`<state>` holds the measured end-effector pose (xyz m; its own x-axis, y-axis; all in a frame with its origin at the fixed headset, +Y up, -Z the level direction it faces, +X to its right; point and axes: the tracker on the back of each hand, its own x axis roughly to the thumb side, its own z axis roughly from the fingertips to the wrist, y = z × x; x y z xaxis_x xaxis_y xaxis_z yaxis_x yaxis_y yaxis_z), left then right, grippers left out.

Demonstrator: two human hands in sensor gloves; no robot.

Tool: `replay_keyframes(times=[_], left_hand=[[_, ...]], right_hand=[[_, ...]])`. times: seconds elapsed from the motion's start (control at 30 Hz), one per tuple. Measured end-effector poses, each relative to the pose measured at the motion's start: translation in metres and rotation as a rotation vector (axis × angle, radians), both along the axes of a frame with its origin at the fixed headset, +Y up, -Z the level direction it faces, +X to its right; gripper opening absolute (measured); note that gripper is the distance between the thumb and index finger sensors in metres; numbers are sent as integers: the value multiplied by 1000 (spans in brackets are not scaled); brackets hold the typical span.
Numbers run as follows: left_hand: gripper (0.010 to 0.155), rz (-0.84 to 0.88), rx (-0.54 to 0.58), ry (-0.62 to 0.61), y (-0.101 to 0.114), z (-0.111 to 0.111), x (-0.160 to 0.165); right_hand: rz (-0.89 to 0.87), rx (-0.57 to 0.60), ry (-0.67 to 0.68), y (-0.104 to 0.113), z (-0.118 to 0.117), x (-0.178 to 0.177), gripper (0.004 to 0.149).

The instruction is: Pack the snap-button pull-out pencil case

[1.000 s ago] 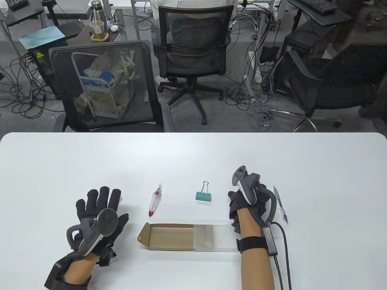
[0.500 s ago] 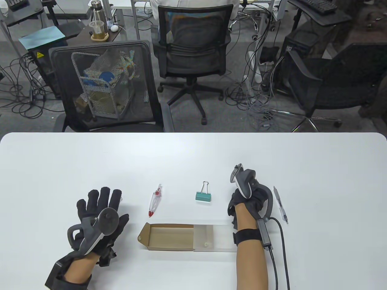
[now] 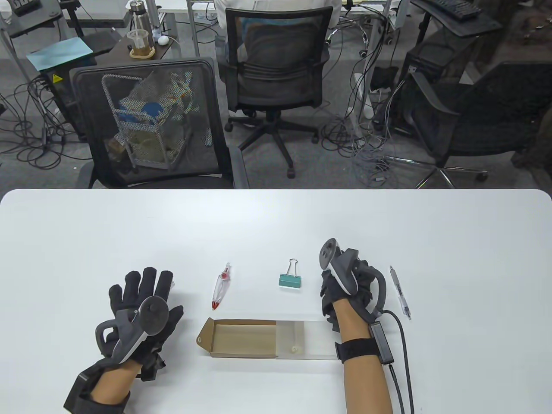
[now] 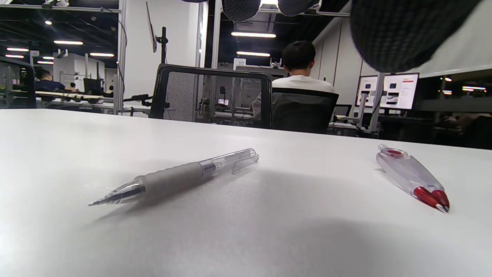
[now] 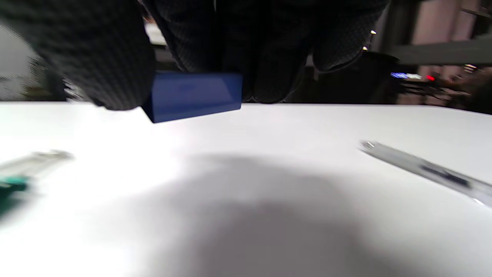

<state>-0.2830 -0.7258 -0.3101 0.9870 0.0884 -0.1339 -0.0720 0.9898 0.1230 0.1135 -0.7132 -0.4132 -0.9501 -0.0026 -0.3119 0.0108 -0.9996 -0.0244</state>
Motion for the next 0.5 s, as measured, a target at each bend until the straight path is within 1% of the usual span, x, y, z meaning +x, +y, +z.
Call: replay_keyframes(times=[0.07,0.1,0.17,0.27,0.4,0.43,0.5], left_hand=[[88,-4,0,-2,0,0,0],[88,-6,1,-4,0,0,0],[88,-9,0,-5,-1,0,0],[88,-14,0,-6,-1,0,0],[88,-21,1,-6,0,0,1],[88,-24,1,-4,0,1,0],[88,-26,1,-2,-1,1,0]], right_hand=[[-20,58,123,11,16,-18,68],[-28,74,158,13,21,-24,68],[-35,114,271,21,38,-42,67],[-38,135,422,27,61,-65,67],[4,138,643,21,94,-93,66],[18,122,709,17,103,-99,66],[43,83,798,8,115,-107,65]])
